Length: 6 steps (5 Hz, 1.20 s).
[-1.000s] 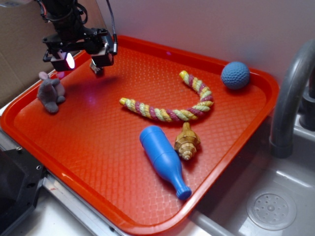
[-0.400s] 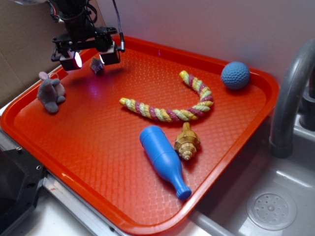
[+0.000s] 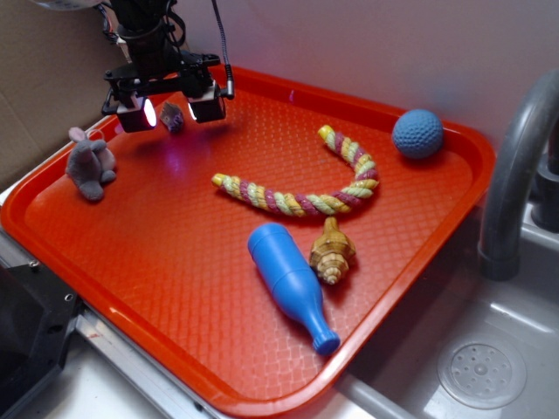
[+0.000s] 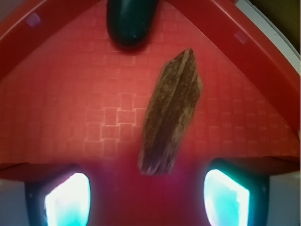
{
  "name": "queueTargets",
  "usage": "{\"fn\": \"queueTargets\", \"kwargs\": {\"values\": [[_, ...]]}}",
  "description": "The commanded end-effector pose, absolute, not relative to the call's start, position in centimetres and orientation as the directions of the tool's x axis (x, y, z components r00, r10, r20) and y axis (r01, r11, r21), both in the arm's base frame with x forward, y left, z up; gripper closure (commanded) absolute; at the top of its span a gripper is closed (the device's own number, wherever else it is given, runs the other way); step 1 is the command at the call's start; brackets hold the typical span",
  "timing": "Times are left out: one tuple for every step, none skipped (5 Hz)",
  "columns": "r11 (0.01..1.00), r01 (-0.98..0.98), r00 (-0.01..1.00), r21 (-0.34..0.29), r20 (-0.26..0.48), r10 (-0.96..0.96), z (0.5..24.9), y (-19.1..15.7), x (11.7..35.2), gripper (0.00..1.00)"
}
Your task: Grab the wood chip.
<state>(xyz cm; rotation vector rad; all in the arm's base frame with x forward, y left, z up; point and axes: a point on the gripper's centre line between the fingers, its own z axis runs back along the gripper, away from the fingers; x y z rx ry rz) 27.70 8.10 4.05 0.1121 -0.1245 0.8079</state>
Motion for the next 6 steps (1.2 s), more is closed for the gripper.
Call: {"fn": "queueTargets", "kwargs": {"values": [[0.67,-0.74,0.667,0.059,0.195,0.719,3.9,10.0,28.3,0.0],[0.675,-0.734,0.675,0.073,0.187,0.714,3.1,10.3,28.3,0.0],[0.677,-0.731,0.679,0.083,0.194,0.708,2.7,10.4,28.3,0.0],[0.669,-0.737,0.673,0.099,0.193,0.714,2.2,11.0,28.4,0.0],[0.662,-0.742,0.669,0.109,0.196,0.717,1.8,11.4,28.7,0.0],[0.655,-0.748,0.662,0.104,0.191,0.725,1.5,11.8,28.8,0.04]]}}
